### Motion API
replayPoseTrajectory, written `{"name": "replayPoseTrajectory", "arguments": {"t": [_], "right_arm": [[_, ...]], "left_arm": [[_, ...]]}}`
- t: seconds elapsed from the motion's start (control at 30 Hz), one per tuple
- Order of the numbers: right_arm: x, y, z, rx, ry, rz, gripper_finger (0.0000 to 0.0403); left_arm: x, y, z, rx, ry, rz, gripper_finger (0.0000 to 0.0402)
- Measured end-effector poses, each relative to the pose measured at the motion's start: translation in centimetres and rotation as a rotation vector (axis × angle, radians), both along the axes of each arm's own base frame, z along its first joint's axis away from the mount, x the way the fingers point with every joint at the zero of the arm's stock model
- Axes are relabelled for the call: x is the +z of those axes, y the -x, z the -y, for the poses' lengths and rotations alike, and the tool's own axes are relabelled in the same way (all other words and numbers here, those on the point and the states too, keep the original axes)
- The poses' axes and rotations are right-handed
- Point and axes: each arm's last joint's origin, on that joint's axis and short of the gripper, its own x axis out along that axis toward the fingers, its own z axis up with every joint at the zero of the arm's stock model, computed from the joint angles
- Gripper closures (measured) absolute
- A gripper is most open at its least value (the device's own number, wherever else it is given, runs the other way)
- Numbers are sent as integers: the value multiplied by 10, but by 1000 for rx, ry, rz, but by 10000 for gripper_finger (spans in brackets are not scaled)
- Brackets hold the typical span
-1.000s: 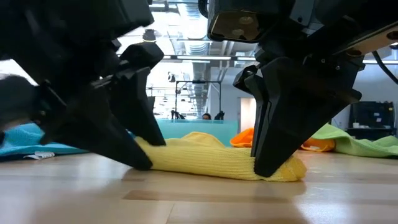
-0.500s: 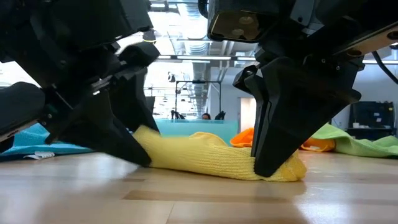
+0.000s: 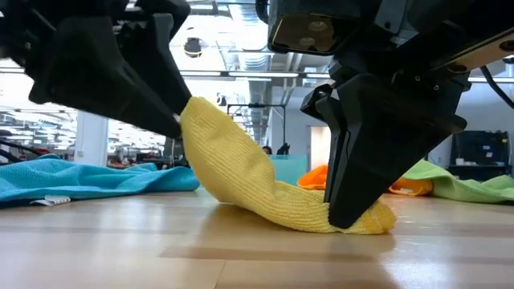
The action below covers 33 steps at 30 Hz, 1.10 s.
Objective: Roll microfiber towels into tight, uniform cylinder then place into a basket
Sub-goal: Roll the yellow microfiber towel
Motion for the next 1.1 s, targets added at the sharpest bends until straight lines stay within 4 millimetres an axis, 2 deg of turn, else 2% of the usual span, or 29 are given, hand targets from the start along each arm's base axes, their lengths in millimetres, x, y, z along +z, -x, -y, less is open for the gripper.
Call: {"name": "replayPoseTrajectory", "arguments": {"t": [0.27,0.43,0.6,0.77,1.1], "right_arm": [[0,0,0,4,-13,-9,390],[0,0,0,5,-14,-8,391],[0,0,0,5,-15,-8,390],[0,0,0,5,-17,-9,389],[0,0,0,5,-18,-9,388]], "left_arm": [[10,10,5,12,-64,43,276],[12,11,12,-38,1,44,276],[-7,-1,17,-158,79,-22,276],[-25,-10,10,-136,45,-56,276],[-31,-19,-6,-106,126,-135,276]]}}
